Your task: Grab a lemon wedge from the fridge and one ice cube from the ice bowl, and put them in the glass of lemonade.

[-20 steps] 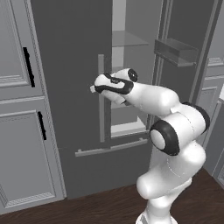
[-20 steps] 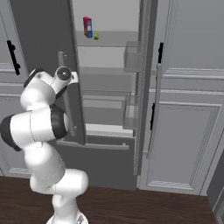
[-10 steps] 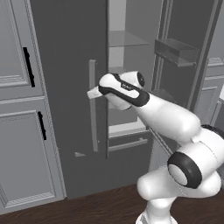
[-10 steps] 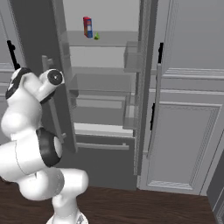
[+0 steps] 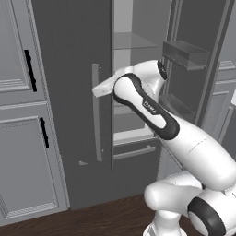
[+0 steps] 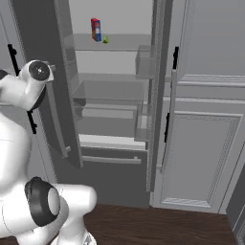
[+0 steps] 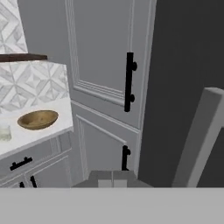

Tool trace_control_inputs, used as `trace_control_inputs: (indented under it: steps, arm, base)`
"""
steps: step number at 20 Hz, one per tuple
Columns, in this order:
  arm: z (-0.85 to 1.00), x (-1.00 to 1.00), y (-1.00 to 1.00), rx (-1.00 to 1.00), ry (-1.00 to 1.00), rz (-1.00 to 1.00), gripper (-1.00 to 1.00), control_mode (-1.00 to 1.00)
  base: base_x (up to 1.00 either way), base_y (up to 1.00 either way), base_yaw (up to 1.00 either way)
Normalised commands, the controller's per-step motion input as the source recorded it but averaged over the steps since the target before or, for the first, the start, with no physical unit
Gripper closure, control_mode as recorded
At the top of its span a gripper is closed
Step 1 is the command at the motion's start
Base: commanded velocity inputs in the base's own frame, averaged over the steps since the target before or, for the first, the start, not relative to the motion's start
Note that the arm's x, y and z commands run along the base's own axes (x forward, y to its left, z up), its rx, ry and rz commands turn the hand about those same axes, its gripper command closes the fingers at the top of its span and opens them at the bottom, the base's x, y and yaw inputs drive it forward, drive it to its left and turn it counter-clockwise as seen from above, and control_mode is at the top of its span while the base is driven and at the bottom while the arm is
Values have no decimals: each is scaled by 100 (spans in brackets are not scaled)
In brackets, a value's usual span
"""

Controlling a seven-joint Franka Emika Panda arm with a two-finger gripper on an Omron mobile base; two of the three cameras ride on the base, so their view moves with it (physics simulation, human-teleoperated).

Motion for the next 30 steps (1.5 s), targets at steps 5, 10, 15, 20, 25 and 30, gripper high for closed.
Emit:
trace_control_inputs:
  steps: [5,10,15,20,25,30]
  arm:
    - [72,-40,-84,1,15,-24,100,-100]
    - [30,0,-75,1,31,-29,100,-100]
    - [0,8,-47,6,17,-19,100,-100]
    - [-13,16,-43,11,0,-12,-100,-100]
    - [-28,57,-67,25,0,-1,-100,-100]
    - [-33,57,-16,28,0,8,-100,-100]
  base:
    - [0,0,0]
    - [0,0,0]
    - [0,0,0]
    - [0,0,0]
    - [0,0,0]
    - [0,0,0]
